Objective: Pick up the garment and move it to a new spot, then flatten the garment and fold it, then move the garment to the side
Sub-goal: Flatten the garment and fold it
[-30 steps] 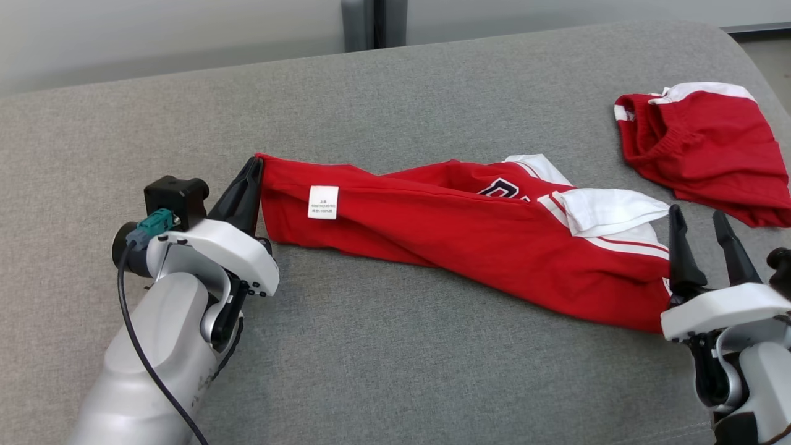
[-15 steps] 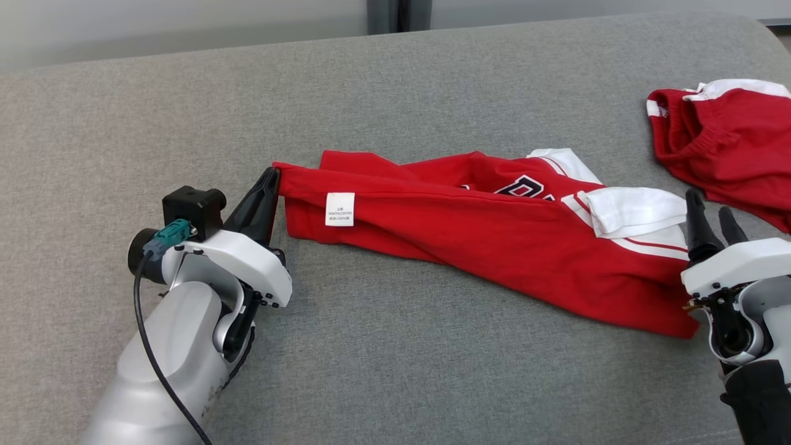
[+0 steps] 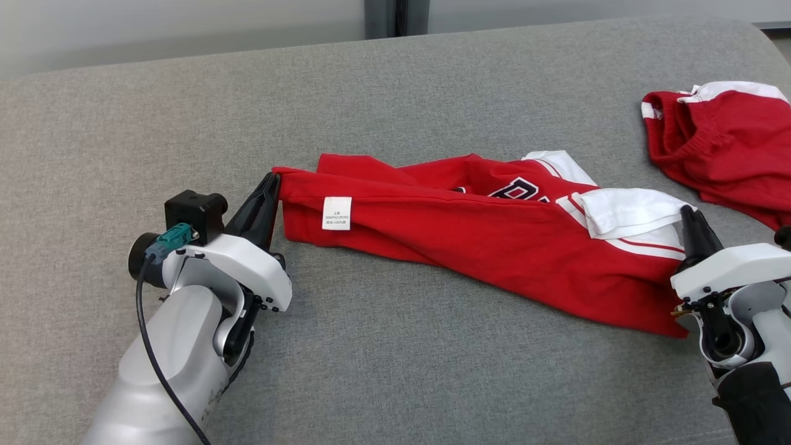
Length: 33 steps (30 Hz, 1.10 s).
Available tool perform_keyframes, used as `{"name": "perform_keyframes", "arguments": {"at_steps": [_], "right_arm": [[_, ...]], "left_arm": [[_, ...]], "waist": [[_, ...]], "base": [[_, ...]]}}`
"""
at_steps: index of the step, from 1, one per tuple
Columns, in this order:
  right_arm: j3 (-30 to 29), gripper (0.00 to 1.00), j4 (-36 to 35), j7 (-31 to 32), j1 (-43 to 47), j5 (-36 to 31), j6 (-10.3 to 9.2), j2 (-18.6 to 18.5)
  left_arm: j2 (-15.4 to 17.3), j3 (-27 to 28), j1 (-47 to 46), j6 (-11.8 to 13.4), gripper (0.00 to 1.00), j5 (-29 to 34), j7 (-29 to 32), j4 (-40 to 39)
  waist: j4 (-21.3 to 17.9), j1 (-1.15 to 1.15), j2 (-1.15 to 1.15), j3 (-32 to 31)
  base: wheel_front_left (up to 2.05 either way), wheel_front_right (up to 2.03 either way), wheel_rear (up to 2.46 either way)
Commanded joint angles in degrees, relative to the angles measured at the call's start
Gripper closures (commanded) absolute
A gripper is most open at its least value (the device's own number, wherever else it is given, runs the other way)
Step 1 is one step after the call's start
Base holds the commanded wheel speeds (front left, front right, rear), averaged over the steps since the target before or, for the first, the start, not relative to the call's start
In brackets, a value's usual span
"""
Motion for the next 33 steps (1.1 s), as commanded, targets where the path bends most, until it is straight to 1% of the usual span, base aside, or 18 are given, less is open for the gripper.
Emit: {"name": "perform_keyframes", "arguments": {"at_steps": [1, 2, 18, 19, 20, 21, 31, 32, 33], "right_arm": [[0.1, 0.87, 0.1, -0.2, -0.6, 0.5, 0.03, -0.4], [0.3, 1.00, 0.1, -0.3, -0.6, 1.1, 0.03, -0.5], [4.0, 1.00, 0.4, -1.9, -1.2, 6.1, 0.03, -2.9], [4.1, 0.85, 0.7, -1.9, -1.3, 6.3, 0.03, -3.0], [4.3, 0.51, 1.1, -1.9, -1.5, 6.6, 0.03, -3.1], [4.4, 0.00, 1.4, -2.0, -1.8, 6.7, 0.03, -3.1], [5.6, 0.00, 4.3, -2.4, -3.7, 9.0, 0.03, -3.3], [5.8, 0.01, 4.7, -2.1, -4.0, 9.8, 0.03, -3.1], [5.9, 0.22, 4.8, -2.1, -4.2, 10.1, 0.03, -3.1]], "left_arm": [[0.2, 0.0, 0.4, 0.2, 1.00, -0.2, -0.3, 0.1], [0.2, -0.1, 0.4, 0.2, 1.00, -0.3, -0.3, 0.1], [0.4, -0.2, -0.6, 0.3, 1.00, -0.7, -0.3, 0.1], [0.3, -0.2, -0.7, 0.3, 1.00, -0.7, -0.3, 0.1], [0.3, -0.3, -0.8, 0.3, 1.00, -0.8, -0.3, 0.1], [0.2, -0.3, -0.8, 0.3, 1.00, -0.8, -0.4, 0.1], [0.1, -0.6, -1.0, 0.3, 1.00, -0.8, -0.4, 0.2], [0.2, -0.6, -1.0, 0.4, 1.00, -0.8, -0.4, 0.2], [0.2, -0.6, -1.0, 0.4, 1.00, -0.8, -0.4, 0.2]], "waist": [[-0.1, 0.00, 0.00, 0.0], [-0.1, 0.00, 0.00, 0.0], [0.5, 0.00, 0.00, 0.6], [0.5, 0.00, 0.00, 0.7], [0.6, 0.00, 0.00, 0.7], [0.7, 0.00, 0.00, 0.8], [1.3, 0.00, 0.00, 0.8], [1.4, 0.00, 0.00, 0.9], [1.5, 0.00, 0.00, 0.9]], "base": [[0.00, 0.00, 0.00], [0.00, 0.00, 0.00], [0.00, 0.00, 0.00], [0.00, 0.00, 0.00], [0.00, 0.00, 0.00], [0.00, 0.00, 0.00], [0.00, 0.00, 0.00], [0.00, 0.00, 0.00], [0.00, 0.00, 0.00]]}}
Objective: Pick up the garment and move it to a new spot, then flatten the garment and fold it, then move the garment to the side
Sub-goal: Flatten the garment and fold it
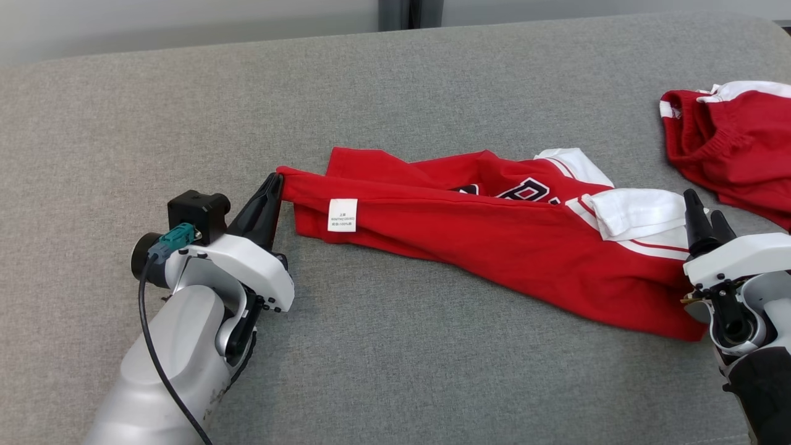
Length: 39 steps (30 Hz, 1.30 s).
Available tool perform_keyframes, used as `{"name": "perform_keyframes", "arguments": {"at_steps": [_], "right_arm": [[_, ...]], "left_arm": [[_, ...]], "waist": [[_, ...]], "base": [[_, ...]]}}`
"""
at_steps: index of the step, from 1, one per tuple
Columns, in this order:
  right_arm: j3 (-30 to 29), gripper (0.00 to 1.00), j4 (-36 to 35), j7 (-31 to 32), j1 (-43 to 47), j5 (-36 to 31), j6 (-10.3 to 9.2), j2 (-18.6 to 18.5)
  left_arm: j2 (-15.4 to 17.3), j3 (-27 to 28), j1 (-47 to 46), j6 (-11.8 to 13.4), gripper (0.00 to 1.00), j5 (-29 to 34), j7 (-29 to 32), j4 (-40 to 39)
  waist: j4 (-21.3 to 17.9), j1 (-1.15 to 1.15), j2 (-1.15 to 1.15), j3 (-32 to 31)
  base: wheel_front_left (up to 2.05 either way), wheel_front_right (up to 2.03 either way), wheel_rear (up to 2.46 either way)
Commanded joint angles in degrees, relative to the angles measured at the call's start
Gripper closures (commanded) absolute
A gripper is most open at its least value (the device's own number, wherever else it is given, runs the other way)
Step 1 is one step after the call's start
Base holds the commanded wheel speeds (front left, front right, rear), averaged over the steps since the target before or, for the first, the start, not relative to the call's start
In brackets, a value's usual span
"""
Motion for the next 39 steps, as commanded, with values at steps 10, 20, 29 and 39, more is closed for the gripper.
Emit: {"name": "perform_keyframes", "arguments": {"at_steps": [10, 20, 29, 39], "right_arm": [[2.6, 1.00, -0.1, -0.8, -1.2, 1.9, 0.03, -1.1], [4.7, 1.00, -3.3, -0.4, -2.2, 3.2, 0.03, -2.9], [4.5, 1.00, -7.3, 2.5, -6.2, 4.3, 0.03, -4.9], [4.2, 1.00, -7.9, 6.9, -16.6, 2.6, 0.03, -4.1]], "left_arm": [[0.4, 0.0, -0.9, 0.2, 1.00, -0.5, -0.4, 0.0], [0.7, 1.7, 0.7, 0.6, 1.00, -0.6, -0.4, -1.2], [0.8, 5.9, 2.0, 0.2, 1.00, -2.1, -0.3, -3.5], [1.2, 10.0, -2.9, -1.5, 1.00, -7.8, 1.7, -4.3]], "waist": [[0.2, 0.00, 0.00, -0.2], [-0.5, 0.00, 0.00, -3.2], [-0.9, 0.00, 0.00, -8.0], [-0.9, 0.00, 0.00, -13.1]], "base": [[0.00, 0.00, 0.00], [0.00, 0.00, 0.00], [0.00, 0.00, 0.00], [0.00, 0.00, 0.00]]}}
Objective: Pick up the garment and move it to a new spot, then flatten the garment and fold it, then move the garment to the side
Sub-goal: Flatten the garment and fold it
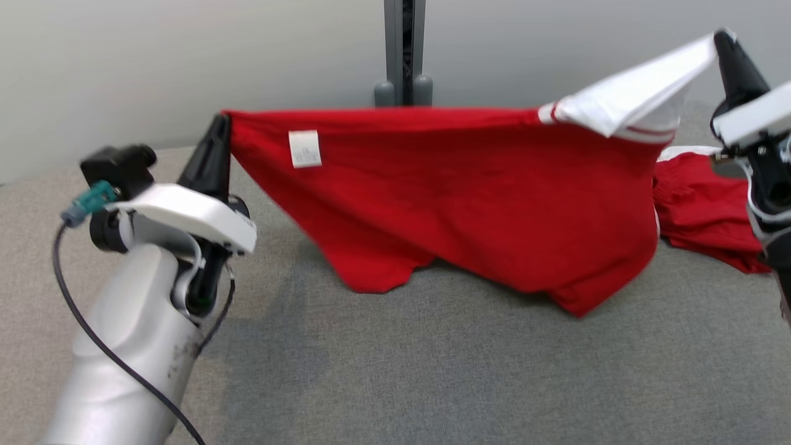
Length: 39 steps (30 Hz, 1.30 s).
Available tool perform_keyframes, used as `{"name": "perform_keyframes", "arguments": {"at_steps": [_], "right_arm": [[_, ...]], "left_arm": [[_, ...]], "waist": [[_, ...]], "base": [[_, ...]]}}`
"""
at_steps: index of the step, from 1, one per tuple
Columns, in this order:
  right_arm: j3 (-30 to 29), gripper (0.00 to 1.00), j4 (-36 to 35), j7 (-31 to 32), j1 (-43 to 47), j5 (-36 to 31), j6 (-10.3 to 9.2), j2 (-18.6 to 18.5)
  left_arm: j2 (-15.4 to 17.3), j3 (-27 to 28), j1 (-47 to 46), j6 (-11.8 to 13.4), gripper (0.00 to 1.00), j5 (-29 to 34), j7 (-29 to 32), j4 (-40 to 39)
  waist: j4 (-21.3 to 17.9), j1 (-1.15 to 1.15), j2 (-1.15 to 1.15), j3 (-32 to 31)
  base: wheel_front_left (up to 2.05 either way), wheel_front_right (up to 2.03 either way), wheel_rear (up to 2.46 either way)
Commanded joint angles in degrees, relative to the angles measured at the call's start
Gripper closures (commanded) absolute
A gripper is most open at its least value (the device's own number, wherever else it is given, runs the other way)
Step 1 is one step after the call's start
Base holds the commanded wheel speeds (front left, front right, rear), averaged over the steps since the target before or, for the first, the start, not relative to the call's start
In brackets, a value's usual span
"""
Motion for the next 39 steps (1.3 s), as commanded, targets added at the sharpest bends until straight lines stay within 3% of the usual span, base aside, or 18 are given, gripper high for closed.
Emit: {"name": "perform_keyframes", "arguments": {"at_steps": [1, 11, 26, 35, 39], "right_arm": [[-0.3, 1.00, 0.6, 0.4, -2.0, -0.8, 0.03, 0.2], [0.9, 1.00, 6.9, 0.5, -15.4, -5.1, 0.03, 2.9], [4.6, 1.00, 11.0, -1.0, -19.9, -7.4, 0.04, 3.7], [5.6, 1.00, 13.1, -1.7, -21.7, -8.0, 0.04, 2.9], [6.5, 1.00, 15.2, -1.1, -25.3, -9.1, 0.04, 3.2]], "left_arm": [[0.6, 0.9, -1.6, -0.4, 1.00, -1.2, 0.5, -0.3], [2.0, 3.6, -10.8, 0.7, 1.00, -2.8, 1.5, -1.3], [0.9, 6.1, -10.0, 2.6, 1.00, -4.8, 0.8, -2.2], [1.6, 5.6, -10.7, 3.4, 1.00, -4.9, 2.6, -2.3], [1.4, 5.4, -15.0, 4.2, 1.00, -5.7, 5.5, -0.9]], "waist": [[0.0, 0.00, 0.00, -1.0], [0.5, 0.00, 0.00, -3.7], [1.3, 0.00, 0.00, -5.8], [1.9, 0.00, 0.00, -4.1], [2.1, 0.00, 0.00, 0.3]], "base": [[0.00, 0.00, 0.00], [0.00, 0.00, 0.00], [0.00, 0.00, 0.00], [0.00, 0.00, 0.00], [0.00, 0.00, 0.00]]}}
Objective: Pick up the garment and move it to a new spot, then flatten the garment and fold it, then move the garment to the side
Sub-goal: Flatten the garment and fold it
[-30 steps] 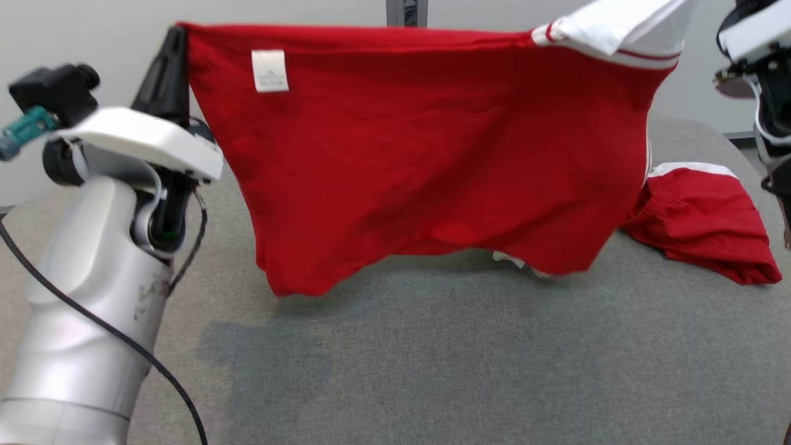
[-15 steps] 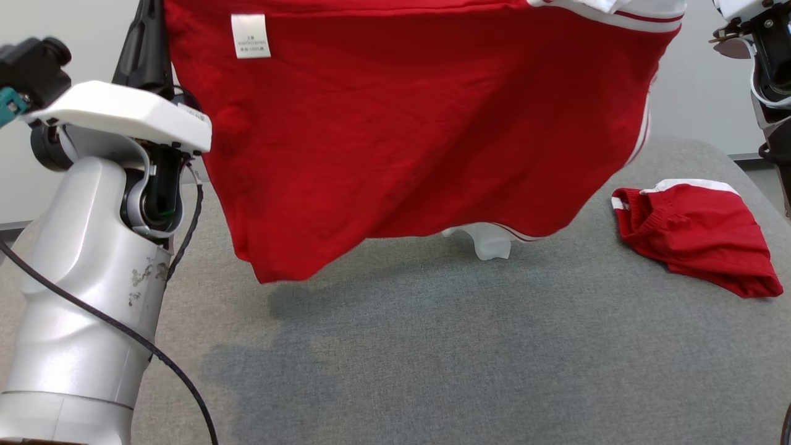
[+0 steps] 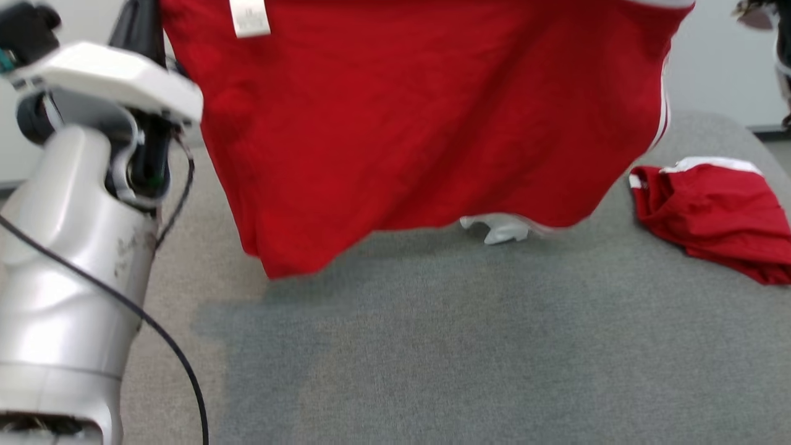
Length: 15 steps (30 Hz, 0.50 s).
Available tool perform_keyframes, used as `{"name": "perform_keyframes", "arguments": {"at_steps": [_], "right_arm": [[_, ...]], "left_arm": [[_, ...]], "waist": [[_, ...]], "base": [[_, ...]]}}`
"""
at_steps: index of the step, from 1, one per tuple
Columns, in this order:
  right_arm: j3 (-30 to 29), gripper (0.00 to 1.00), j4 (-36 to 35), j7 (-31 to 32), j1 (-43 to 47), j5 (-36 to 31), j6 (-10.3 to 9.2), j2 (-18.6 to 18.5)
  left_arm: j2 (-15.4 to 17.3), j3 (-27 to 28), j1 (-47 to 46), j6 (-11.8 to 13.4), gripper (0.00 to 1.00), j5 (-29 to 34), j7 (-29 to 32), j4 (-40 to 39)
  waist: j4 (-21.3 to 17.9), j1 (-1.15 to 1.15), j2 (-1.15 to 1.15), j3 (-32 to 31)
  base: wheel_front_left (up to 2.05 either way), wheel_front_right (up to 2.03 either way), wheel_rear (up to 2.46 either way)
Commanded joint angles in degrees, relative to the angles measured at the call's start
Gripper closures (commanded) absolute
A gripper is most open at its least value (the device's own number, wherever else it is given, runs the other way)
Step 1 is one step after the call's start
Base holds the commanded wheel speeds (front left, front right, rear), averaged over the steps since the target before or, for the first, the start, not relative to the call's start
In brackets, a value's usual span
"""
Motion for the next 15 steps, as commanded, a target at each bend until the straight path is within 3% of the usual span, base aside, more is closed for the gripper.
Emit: {"name": "perform_keyframes", "arguments": {"at_steps": [1, 7, 11, 15], "right_arm": [[0.7, 1.00, 1.0, 0.4, -2.9, -1.3, 0.04, -0.1], [2.2, 1.00, 4.5, -1.7, -11.4, -4.4, 0.04, -0.6], [1.4, 1.00, 8.4, -9.4, -18.5, -6.3, 0.04, 0.1], [0.8, 1.00, 8.5, -12.0, -22.8, -8.8, 0.04, 0.0]], "left_arm": [[0.1, 0.1, -3.9, 0.6, 1.00, -0.3, 1.1, 0.4], [-1.4, -0.3, -15.0, 0.7, 1.00, 0.5, 1.5, 4.6], [-3.2, 0.0, -24.5, -0.8, 1.00, 1.6, -3.5, 10.0], [-4.5, 0.7, -30.1, -1.4, 1.00, 2.3, -6.1, 12.4]], "waist": [[0.2, 0.00, 0.00, 4.3], [1.7, 0.00, 0.00, 12.7], [2.7, 0.00, 0.00, 17.9], [3.6, 0.00, 0.00, 20.6]], "base": [[0.00, 0.00, 0.00], [0.00, 0.00, 0.00], [0.00, 0.00, 0.00], [0.00, 0.00, 0.00]]}}
